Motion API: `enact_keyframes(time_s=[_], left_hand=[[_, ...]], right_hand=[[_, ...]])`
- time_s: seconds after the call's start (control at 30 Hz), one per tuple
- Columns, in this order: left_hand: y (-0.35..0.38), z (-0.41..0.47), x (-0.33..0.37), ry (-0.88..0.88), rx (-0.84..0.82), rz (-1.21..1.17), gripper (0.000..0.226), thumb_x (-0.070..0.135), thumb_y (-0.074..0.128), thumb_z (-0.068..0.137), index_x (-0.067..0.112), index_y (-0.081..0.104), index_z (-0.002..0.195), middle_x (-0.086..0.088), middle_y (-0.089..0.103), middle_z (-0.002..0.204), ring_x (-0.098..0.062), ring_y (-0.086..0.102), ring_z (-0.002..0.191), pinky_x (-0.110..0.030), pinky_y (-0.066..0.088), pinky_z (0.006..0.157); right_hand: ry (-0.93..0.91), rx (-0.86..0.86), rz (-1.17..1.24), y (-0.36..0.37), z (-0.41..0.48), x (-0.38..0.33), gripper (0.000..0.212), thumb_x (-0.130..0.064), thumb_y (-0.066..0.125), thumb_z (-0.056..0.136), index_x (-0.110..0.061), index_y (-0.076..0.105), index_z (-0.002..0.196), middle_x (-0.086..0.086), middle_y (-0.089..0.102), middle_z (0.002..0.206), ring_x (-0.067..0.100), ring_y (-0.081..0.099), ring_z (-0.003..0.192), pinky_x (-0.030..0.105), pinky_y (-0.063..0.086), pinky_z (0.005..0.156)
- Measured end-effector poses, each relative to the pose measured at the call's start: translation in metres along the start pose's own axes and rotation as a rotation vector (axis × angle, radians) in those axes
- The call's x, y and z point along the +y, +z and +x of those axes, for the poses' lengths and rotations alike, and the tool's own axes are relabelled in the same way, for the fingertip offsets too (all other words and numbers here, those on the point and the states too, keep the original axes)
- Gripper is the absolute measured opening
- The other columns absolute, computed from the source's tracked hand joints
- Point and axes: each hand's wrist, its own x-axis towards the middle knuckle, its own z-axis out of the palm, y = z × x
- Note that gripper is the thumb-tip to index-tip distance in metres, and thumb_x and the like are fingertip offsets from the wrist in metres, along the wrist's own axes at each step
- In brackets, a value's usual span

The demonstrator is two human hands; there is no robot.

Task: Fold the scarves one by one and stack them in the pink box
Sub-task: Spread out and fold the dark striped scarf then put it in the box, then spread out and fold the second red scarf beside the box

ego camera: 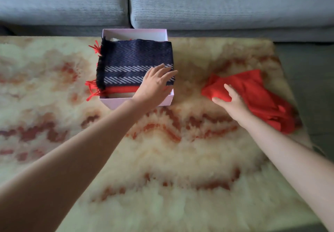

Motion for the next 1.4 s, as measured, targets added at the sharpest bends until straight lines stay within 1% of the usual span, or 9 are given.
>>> enact_keyframes(time_s=[0.2, 0.53, 0.7, 0.8, 0.9, 1.0, 1.1, 1.27, 1.4], left_hand=[[0.051, 0.029, 0.06, 0.045, -0.16, -0.127, 0.047, 0.027, 0.048, 0.087, 0.015, 0.055, 0.132, -0.015, 0.051, 0.136, -0.033, 0.048, 0.126, -0.044, 0.038, 0.106], [0.145, 0.058, 0.13, -0.177, -0.386, -0.242, 0.054, 0.02, 0.056, 0.093, 0.015, 0.038, 0.143, -0.016, 0.044, 0.141, -0.025, 0.039, 0.131, -0.023, 0.026, 0.099], [0.171, 0.064, 0.145, -0.323, -0.365, -0.382, 0.051, 0.018, 0.057, 0.093, 0.014, 0.041, 0.141, -0.01, 0.056, 0.127, -0.024, 0.059, 0.105, -0.022, 0.042, 0.086], [0.183, 0.062, 0.153, -0.415, -0.368, -0.457, 0.05, 0.021, 0.057, 0.093, 0.018, 0.043, 0.141, -0.005, 0.058, 0.109, -0.021, 0.06, 0.083, -0.018, 0.047, 0.062], [0.184, 0.063, 0.159, -0.423, -0.394, -0.426, 0.053, 0.021, 0.058, 0.092, 0.021, 0.039, 0.142, -0.01, 0.06, 0.119, -0.027, 0.061, 0.1, -0.03, 0.048, 0.077], [0.183, 0.066, 0.159, -0.433, -0.366, -0.468, 0.052, 0.017, 0.057, 0.092, 0.018, 0.04, 0.142, -0.013, 0.056, 0.131, -0.026, 0.059, 0.11, -0.036, 0.047, 0.093], [0.184, 0.069, 0.159, -0.452, -0.342, -0.485, 0.049, 0.019, 0.056, 0.093, 0.014, 0.042, 0.14, -0.011, 0.054, 0.135, -0.026, 0.055, 0.118, -0.034, 0.044, 0.097], [0.185, 0.067, 0.174, -0.786, -0.279, -0.846, 0.053, 0.038, 0.059, 0.09, 0.025, 0.042, 0.138, -0.001, 0.055, 0.107, -0.017, 0.059, 0.085, -0.046, 0.055, 0.076], [0.189, 0.052, 0.176, -0.791, -0.252, -0.805, 0.069, 0.033, 0.075, 0.077, 0.027, 0.042, 0.137, -0.002, 0.053, 0.116, -0.02, 0.06, 0.099, -0.045, 0.056, 0.083]], right_hand=[[0.074, 0.076, -0.066, -0.062, -0.011, 0.072, 0.073, -0.014, 0.073, 0.081, -0.008, 0.037, 0.144, 0.012, 0.035, 0.15, 0.02, 0.032, 0.139, 0.024, 0.022, 0.111], [0.212, 0.187, -0.538, -0.116, 0.021, 0.151, 0.088, -0.033, 0.073, 0.08, -0.018, 0.022, 0.15, 0.009, 0.028, 0.154, 0.03, 0.015, 0.144, 0.041, 0.013, 0.114], [0.089, 0.329, -0.517, -0.101, 0.027, 0.163, 0.022, -0.019, 0.068, 0.082, -0.02, 0.068, 0.104, 0.002, 0.071, 0.101, 0.022, 0.057, 0.111, 0.038, 0.006, 0.116], [-0.02, 0.422, -0.404, -0.097, 0.02, 0.171, 0.038, -0.02, 0.076, 0.074, -0.016, 0.065, 0.111, 0.007, 0.058, 0.118, 0.027, 0.053, 0.114, 0.037, 0.03, 0.105], [0.099, 0.374, -0.491, -0.108, 0.029, 0.182, 0.064, -0.028, 0.078, 0.073, -0.019, 0.052, 0.131, 0.011, 0.048, 0.138, 0.029, 0.035, 0.133, 0.039, 0.021, 0.111], [0.094, 0.284, -0.585, -0.115, 0.033, 0.185, 0.032, -0.028, 0.071, 0.081, -0.019, 0.066, 0.111, 0.01, 0.069, 0.108, 0.027, 0.056, 0.114, 0.04, 0.005, 0.118], [-0.077, 0.305, -0.449, -0.101, 0.015, 0.184, 0.013, -0.023, 0.069, 0.082, -0.013, 0.069, 0.09, 0.014, 0.071, 0.083, 0.034, 0.064, 0.086, 0.042, 0.019, 0.114], [-0.314, 0.288, -0.229, -0.049, -0.057, 0.176, 0.011, -0.021, 0.07, 0.076, -0.017, 0.06, 0.072, 0.0, 0.062, 0.073, 0.019, 0.055, 0.074, 0.037, 0.035, 0.095], [-0.358, 0.251, -0.17, -0.006, -0.116, 0.173, 0.017, -0.023, 0.072, 0.072, -0.017, 0.057, 0.068, -0.002, 0.053, 0.067, 0.015, 0.047, 0.069, 0.029, 0.038, 0.081]])
